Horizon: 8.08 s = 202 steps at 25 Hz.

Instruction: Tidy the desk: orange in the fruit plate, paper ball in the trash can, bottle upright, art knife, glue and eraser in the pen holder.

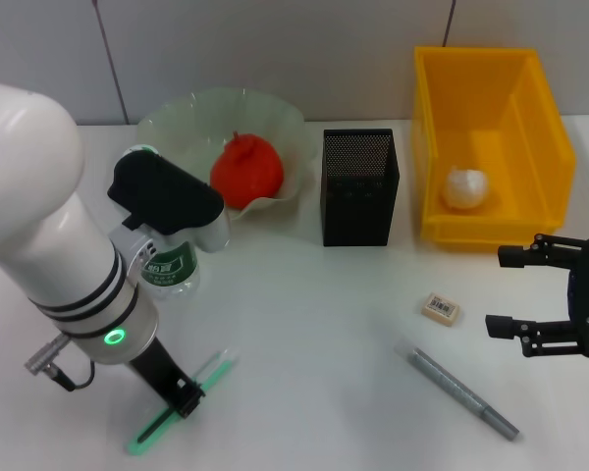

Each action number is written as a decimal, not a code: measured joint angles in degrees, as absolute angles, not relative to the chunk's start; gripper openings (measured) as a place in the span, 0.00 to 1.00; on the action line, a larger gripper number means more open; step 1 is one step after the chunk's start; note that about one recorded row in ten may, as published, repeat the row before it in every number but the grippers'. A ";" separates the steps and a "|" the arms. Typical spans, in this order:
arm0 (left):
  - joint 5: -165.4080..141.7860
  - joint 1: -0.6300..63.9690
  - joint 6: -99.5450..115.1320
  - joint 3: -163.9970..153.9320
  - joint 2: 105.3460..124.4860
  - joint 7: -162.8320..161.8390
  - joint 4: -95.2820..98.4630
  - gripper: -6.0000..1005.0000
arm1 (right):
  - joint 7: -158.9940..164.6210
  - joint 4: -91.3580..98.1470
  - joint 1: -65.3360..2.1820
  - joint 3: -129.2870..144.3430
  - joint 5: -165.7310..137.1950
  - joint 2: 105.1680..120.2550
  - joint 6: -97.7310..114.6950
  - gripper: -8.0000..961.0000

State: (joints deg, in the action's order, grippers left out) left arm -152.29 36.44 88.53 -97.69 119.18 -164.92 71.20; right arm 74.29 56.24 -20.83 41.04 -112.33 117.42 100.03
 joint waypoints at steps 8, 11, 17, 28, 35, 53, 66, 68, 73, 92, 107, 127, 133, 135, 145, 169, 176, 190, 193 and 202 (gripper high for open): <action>-151.11 35.13 92.39 -93.86 118.91 -163.83 80.59 0.20 | 74.55 56.12 -20.61 40.01 -112.20 117.42 99.75 0.87; -149.08 34.71 94.31 -91.12 118.77 -161.58 83.04 0.20 | 74.64 55.22 -20.75 39.01 -112.07 117.36 99.75 0.87; -139.20 34.26 94.92 -84.79 118.74 -154.51 84.17 0.21 | 75.31 53.03 -21.14 38.15 -111.96 117.21 99.75 0.87; -124.76 33.57 88.72 -75.65 118.74 -138.71 84.20 0.22 | 79.20 52.35 -20.12 33.75 -111.82 117.02 103.33 0.87; -112.71 30.09 71.71 -75.53 118.74 -122.62 75.99 0.23 | 81.28 54.38 -17.66 29.57 -112.12 116.79 103.54 0.87; -76.78 35.66 55.28 -78.99 119.13 -85.85 44.01 0.24 | 83.13 55.72 -17.37 25.23 -114.70 117.17 95.18 0.87; -52.46 40.93 44.53 -90.61 119.18 -69.18 34.18 0.26 | 83.13 55.65 -18.28 25.79 -114.70 118.08 96.66 0.87; -48.68 41.42 41.24 -93.25 119.18 -67.36 34.14 0.26 | 83.13 55.67 -18.29 26.10 -114.69 118.09 96.88 0.87; -41.09 42.56 36.68 -97.31 119.18 -62.80 33.71 0.26 | 83.13 55.58 -18.76 26.20 -114.68 118.26 97.53 0.87; -30.27 43.19 30.05 -106.55 119.18 -57.65 33.39 0.28 | 82.95 55.54 -20.57 26.28 -114.70 118.77 97.87 0.87; -30.17 43.30 30.00 -107.01 119.18 -57.35 31.95 0.30 | 82.91 55.02 -21.28 26.72 -115.17 118.83 97.56 0.87; -30.12 41.18 32.16 -107.73 119.17 -57.47 33.26 0.66 | 83.44 55.02 -21.35 26.98 -115.23 118.92 97.95 0.87; -32.77 29.71 46.38 -104.76 116.54 -58.83 40.49 0.74 | 89.33 57.57 -21.36 30.35 -115.23 118.64 98.02 0.87; -35.75 25.39 50.85 -103.00 115.35 -59.82 44.26 0.75 | 90.94 58.65 -21.36 31.16 -115.24 118.67 97.92 0.87; -57.07 8.47 78.15 -82.19 113.79 -67.62 52.08 0.78 | 115.51 73.62 -25.39 42.44 -124.90 118.81 97.61 0.87; -86.03 4.81 104.13 -52.89 116.24 -67.42 44.88 0.77 | 140.53 54.52 -53.22 70.45 -159.20 118.95 87.53 0.87; -86.13 4.79 103.75 -52.36 116.60 -67.45 44.64 0.77 | 139.60 47.22 -53.37 70.71 -158.76 119.33 80.68 0.86; -86.31 4.80 103.09 -52.42 116.63 -67.25 43.94 0.77 | 140.45 43.69 -53.65 75.13 -157.37 119.54 76.17 0.86; -86.31 4.70 102.98 -52.40 116.63 -67.27 43.88 0.77 | 140.59 43.63 -53.88 75.22 -157.32 119.53 76.10 0.85; -86.31 4.66 102.92 -52.38 116.63 -67.42 43.84 0.77 | 140.65 42.81 -53.78 75.24 -157.32 119.53 76.02 0.54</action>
